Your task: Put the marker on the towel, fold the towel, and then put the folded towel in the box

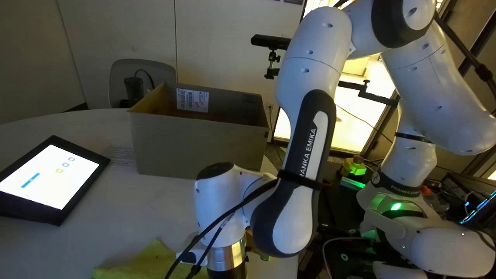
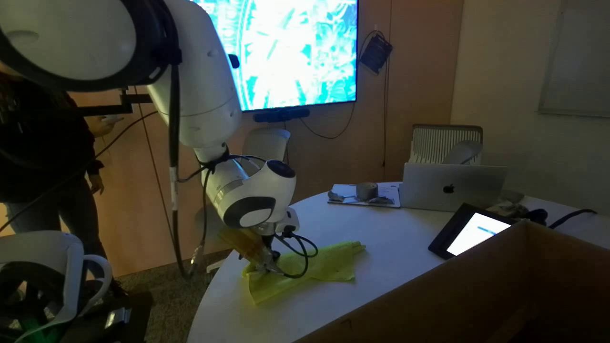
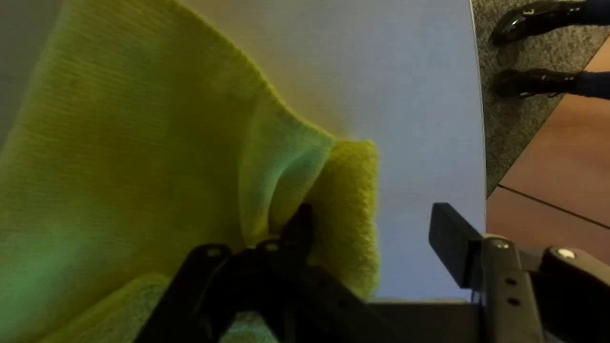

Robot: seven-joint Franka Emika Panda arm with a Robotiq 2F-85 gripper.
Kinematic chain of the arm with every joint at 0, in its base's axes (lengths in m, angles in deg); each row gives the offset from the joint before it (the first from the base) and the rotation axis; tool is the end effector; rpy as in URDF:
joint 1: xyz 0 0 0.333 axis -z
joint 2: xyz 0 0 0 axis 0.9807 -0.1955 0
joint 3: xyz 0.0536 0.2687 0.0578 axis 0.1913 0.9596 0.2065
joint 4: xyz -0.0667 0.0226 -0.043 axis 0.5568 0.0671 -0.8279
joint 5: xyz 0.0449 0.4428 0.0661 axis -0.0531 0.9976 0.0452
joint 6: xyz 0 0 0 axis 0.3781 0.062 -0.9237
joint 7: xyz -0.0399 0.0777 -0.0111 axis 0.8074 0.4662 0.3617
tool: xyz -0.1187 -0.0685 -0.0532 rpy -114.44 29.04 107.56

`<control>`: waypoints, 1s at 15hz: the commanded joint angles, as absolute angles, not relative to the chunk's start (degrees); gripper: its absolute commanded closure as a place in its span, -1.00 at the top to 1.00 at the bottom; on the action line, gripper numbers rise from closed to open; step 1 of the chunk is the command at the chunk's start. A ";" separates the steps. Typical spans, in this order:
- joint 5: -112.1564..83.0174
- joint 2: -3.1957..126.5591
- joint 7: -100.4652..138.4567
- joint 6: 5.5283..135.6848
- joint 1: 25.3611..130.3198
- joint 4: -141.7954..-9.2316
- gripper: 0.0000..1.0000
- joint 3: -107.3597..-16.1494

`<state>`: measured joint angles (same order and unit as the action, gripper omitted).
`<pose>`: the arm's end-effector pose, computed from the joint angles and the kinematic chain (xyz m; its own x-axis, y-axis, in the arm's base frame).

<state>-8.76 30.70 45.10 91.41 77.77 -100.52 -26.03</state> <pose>0.4457 0.3609 -0.0293 0.7327 0.6781 0.0585 0.6370 -0.6529 -0.4098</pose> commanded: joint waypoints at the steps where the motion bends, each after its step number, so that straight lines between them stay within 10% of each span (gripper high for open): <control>1: -8.26 34.45 44.58 88.79 77.24 -100.41 0.95 -26.69; 15: -9.29 39.60 34.54 96.81 67.30 -97.84 1.00 -37.63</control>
<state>-7.05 39.64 41.93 91.43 74.64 -99.51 -30.49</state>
